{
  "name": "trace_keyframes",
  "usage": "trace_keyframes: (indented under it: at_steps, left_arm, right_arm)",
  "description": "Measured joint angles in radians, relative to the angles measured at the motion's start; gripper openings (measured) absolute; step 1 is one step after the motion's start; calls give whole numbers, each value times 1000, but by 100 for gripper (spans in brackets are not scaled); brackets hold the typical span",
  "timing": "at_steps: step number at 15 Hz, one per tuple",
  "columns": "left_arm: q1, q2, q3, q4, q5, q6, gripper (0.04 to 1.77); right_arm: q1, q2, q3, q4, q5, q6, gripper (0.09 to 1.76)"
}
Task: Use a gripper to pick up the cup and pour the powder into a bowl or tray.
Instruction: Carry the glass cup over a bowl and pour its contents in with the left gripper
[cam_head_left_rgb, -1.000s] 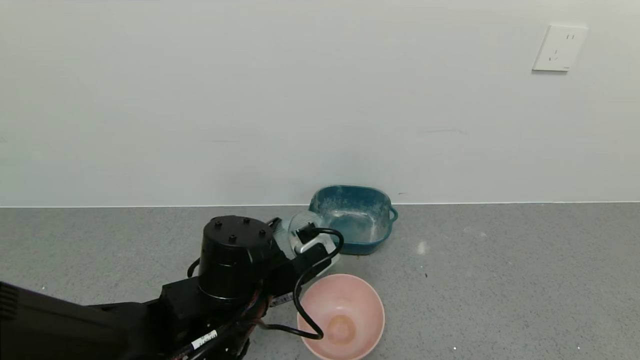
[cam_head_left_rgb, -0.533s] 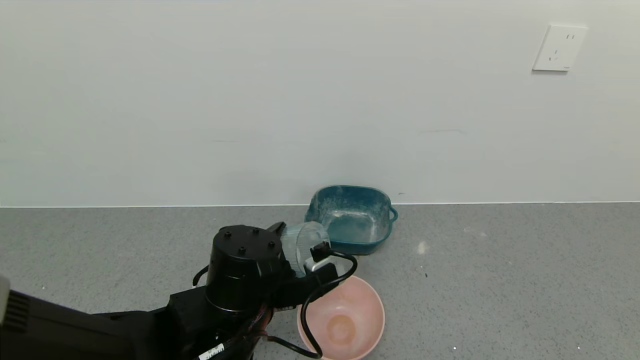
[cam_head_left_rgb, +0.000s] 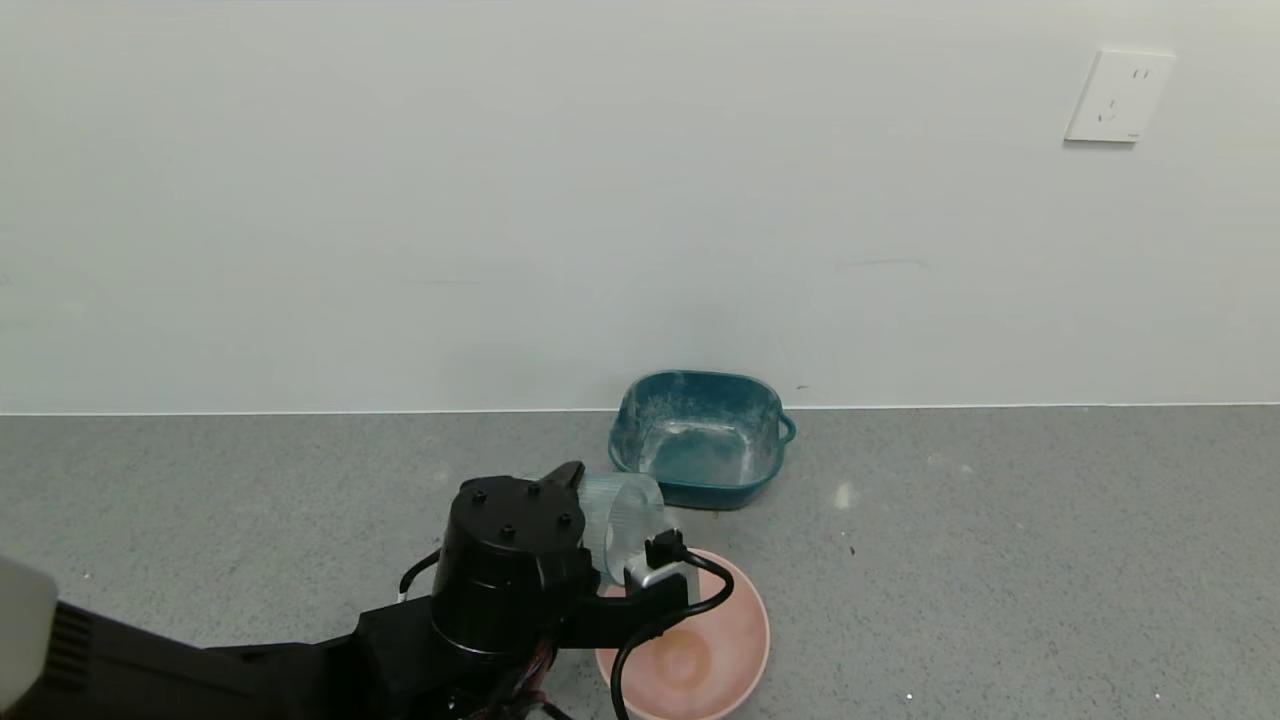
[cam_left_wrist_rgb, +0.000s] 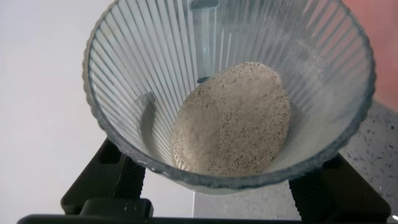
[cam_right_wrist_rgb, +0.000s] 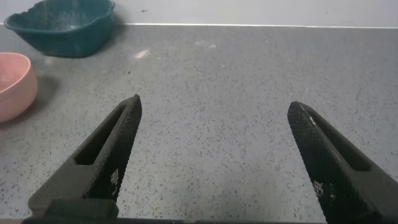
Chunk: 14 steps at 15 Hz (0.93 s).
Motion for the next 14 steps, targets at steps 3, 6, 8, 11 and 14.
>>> trace_keyframes:
  at_steps: [3, 6, 8, 11, 14]
  left_arm:
    - [-1, 13, 1, 0, 3, 42, 129]
    - [-9, 19, 1, -5, 35, 89, 129]
    - [-23, 21, 1, -5, 72, 117, 129]
    - [-30, 23, -2, -29, 79, 173, 129]
    - [-31, 26, -1, -44, 97, 216, 129]
  right_arm:
    - [0, 0, 0, 0, 0, 0, 171]
    - [0, 0, 0, 0, 0, 0, 171]
    - [0, 0, 0, 0, 0, 0, 171]
    - [0, 0, 0, 0, 0, 0, 171]
    - [0, 0, 0, 0, 0, 0, 171]
